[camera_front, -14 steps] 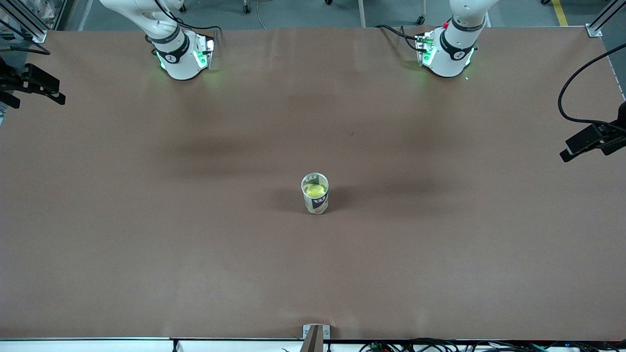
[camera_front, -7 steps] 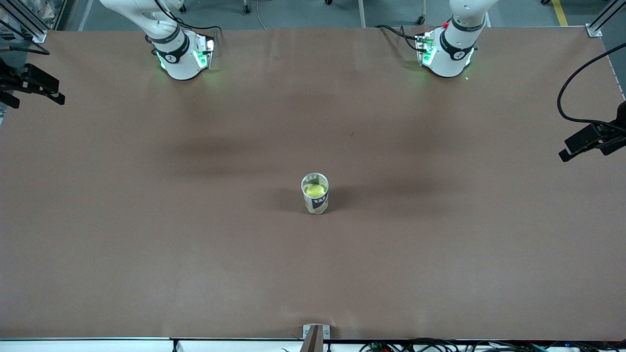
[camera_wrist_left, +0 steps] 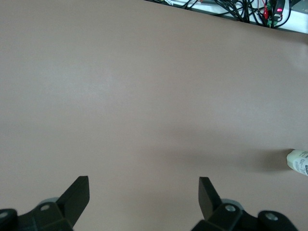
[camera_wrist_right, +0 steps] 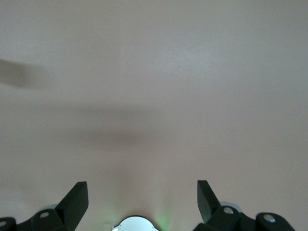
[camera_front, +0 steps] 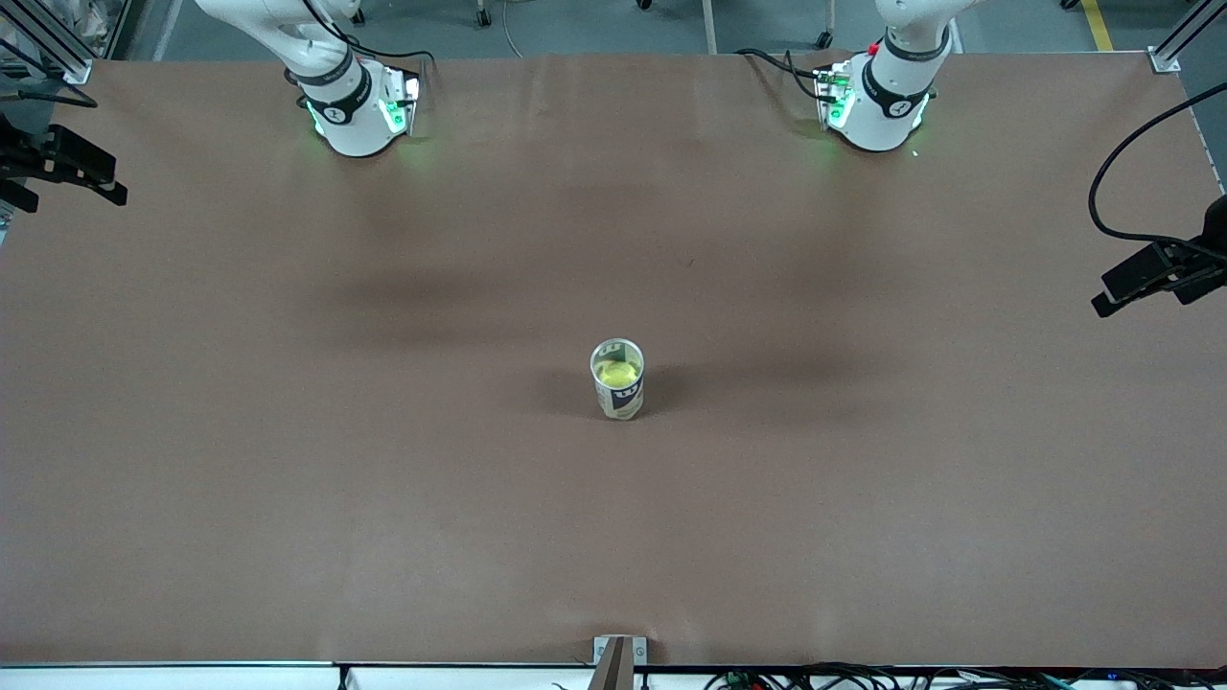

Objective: Insert tennis ball vertically with right arm

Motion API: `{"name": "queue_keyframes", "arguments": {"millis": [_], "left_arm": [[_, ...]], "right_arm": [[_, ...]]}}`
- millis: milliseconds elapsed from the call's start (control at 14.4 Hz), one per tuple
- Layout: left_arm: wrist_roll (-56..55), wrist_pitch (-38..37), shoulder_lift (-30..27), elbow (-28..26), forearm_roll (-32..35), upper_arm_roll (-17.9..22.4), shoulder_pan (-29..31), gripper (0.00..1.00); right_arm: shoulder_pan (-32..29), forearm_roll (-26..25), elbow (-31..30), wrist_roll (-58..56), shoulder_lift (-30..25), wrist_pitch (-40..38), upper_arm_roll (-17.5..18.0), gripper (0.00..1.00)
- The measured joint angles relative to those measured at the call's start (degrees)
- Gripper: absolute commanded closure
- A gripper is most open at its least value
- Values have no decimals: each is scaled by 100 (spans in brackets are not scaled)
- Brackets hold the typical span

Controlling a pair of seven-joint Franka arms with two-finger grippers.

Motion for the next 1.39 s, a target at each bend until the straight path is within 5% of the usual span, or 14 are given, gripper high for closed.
{"name": "queue_keyframes", "arguments": {"millis": [554, 1386], "left_arm": [[1, -83, 0, 107, 0, 1561, -1590, 0], [1, -97, 1, 118, 0, 1969, -2021, 0]], "right_arm": [[0, 0, 0, -2, 0, 0, -1, 0], [0, 0, 0, -3, 0, 0, -7, 0]]}}
